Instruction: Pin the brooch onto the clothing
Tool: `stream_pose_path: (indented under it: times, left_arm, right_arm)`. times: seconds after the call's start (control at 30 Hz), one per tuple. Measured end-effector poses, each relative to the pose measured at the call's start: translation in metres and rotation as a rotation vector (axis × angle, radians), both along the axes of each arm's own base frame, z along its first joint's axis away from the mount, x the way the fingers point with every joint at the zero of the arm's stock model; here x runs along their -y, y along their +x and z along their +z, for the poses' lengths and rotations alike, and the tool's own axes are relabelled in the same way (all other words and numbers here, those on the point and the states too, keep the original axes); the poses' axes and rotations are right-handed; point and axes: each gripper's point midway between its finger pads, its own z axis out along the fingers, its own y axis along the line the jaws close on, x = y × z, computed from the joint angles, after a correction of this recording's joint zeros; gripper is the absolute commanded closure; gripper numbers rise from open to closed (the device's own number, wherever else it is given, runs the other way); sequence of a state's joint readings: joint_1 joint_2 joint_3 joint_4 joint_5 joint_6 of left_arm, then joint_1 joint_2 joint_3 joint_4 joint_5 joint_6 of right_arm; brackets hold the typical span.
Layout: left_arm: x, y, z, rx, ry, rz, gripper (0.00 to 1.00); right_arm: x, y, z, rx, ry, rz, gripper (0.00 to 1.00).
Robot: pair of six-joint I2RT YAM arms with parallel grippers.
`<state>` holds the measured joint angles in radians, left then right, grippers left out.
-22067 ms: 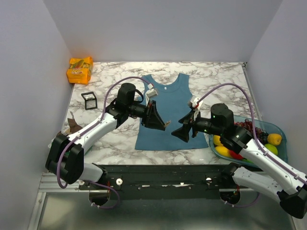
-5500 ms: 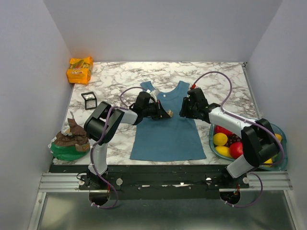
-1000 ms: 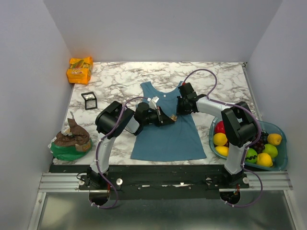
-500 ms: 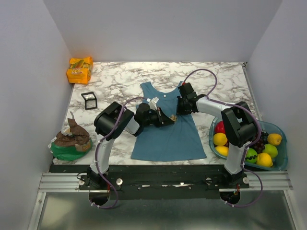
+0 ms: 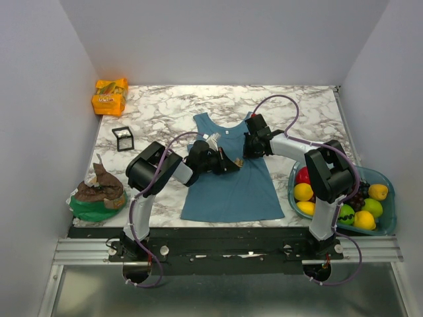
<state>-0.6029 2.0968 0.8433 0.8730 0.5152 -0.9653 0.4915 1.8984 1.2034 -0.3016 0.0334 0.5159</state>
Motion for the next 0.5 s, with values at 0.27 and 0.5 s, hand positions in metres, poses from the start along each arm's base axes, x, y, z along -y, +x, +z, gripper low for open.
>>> stream_pose_path:
  times: [0.27,0.5]
  left_arm:
    - [0.005,0.001,0.000,0.020,0.018,-0.004,1.00]
    - [0.010,0.001,0.001,0.024,0.028,-0.001,1.00]
  right_arm:
    - [-0.002,-0.001,0.000,-0.001,0.002,-0.001,0.99]
    - [-0.007,-0.004,0.000,0.003,-0.004,0.004,0.99]
